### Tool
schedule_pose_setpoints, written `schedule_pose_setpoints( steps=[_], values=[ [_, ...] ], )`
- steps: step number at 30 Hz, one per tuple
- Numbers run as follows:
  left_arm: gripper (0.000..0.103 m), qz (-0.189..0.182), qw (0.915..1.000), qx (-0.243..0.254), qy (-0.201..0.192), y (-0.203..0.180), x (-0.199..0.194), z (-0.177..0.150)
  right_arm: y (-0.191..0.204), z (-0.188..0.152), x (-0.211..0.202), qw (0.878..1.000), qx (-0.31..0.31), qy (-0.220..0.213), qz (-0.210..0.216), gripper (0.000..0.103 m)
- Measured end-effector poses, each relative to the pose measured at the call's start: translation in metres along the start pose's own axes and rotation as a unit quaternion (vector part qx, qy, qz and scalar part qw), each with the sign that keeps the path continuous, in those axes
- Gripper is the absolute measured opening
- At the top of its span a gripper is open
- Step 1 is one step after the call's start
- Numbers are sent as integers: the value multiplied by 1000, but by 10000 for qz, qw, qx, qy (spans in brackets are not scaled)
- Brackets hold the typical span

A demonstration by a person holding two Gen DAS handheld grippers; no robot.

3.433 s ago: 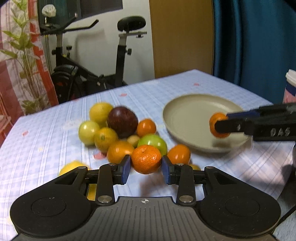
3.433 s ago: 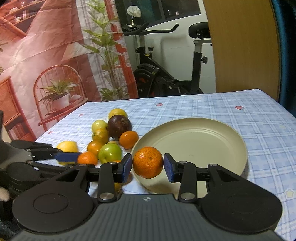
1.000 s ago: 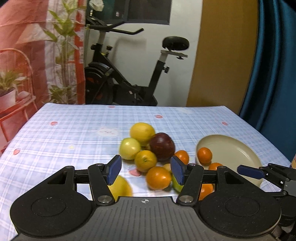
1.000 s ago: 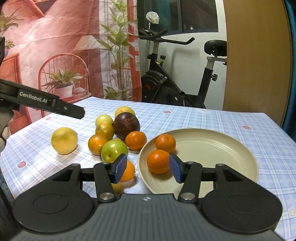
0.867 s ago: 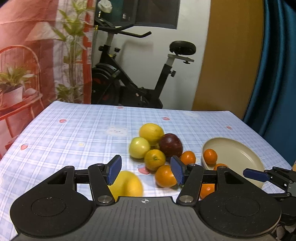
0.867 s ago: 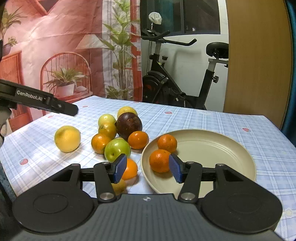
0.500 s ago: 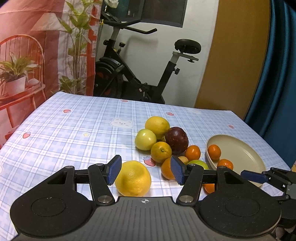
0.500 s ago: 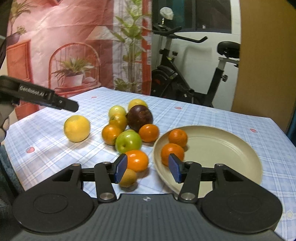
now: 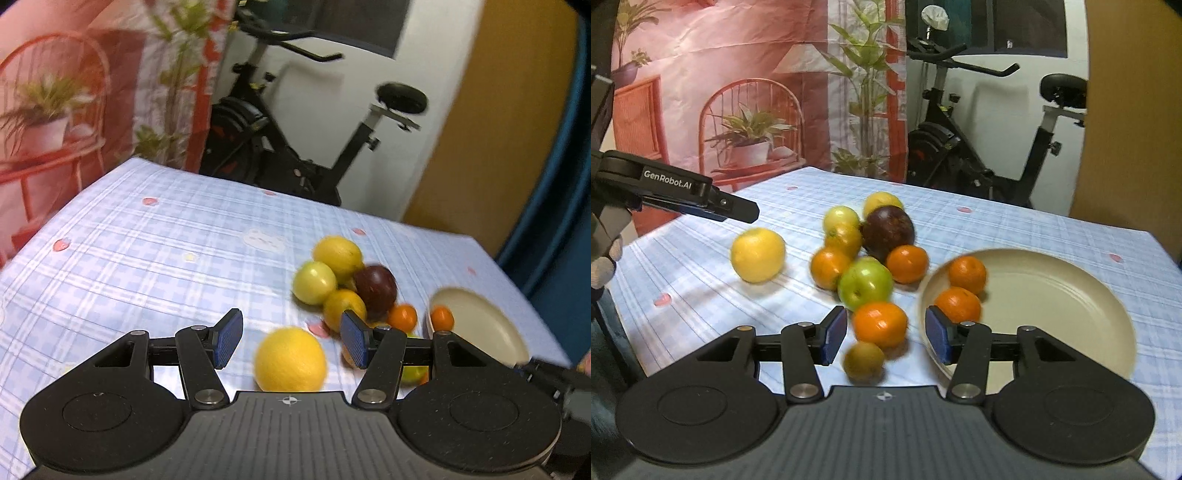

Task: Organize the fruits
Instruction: 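Move the left gripper to the large grapefruit beside the pile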

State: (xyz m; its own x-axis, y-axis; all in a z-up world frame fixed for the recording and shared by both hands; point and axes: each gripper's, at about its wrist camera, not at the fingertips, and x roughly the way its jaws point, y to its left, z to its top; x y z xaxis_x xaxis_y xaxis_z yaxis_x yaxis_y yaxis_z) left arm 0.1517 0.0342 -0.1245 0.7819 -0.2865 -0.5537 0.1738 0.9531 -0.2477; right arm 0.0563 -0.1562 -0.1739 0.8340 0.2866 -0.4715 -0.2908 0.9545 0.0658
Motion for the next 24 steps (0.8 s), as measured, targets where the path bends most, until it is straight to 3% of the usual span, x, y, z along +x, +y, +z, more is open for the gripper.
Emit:
schedule_pose_setpoints(
  steps=[5, 8, 14, 18, 21, 24],
  values=[
    [61, -49, 9981, -589, 184, 31, 7, 14, 28, 21, 28, 9982, -342, 146, 475, 53],
    [61, -178, 9961, -819, 289, 37, 14, 12, 48, 28, 47, 9950, -582, 241, 775, 60],
    [62, -454, 9957, -624, 511, 29, 29, 3, 71, 40, 88, 9883, -597, 597, 1267, 69],
    [62, -554, 9955, -416, 644, 23, 39, -4, 74, 43, 107, 9873, -515, 794, 1278, 69],
    [61, -608, 9954, -289, 677, 22, 40, -8, 70, 42, 110, 9872, -330, 819, 1332, 68],
    [60, -616, 9950, -268, 735, 20, 43, -10, 68, 41, 110, 9871, -291, 825, 1340, 60]
  ],
)
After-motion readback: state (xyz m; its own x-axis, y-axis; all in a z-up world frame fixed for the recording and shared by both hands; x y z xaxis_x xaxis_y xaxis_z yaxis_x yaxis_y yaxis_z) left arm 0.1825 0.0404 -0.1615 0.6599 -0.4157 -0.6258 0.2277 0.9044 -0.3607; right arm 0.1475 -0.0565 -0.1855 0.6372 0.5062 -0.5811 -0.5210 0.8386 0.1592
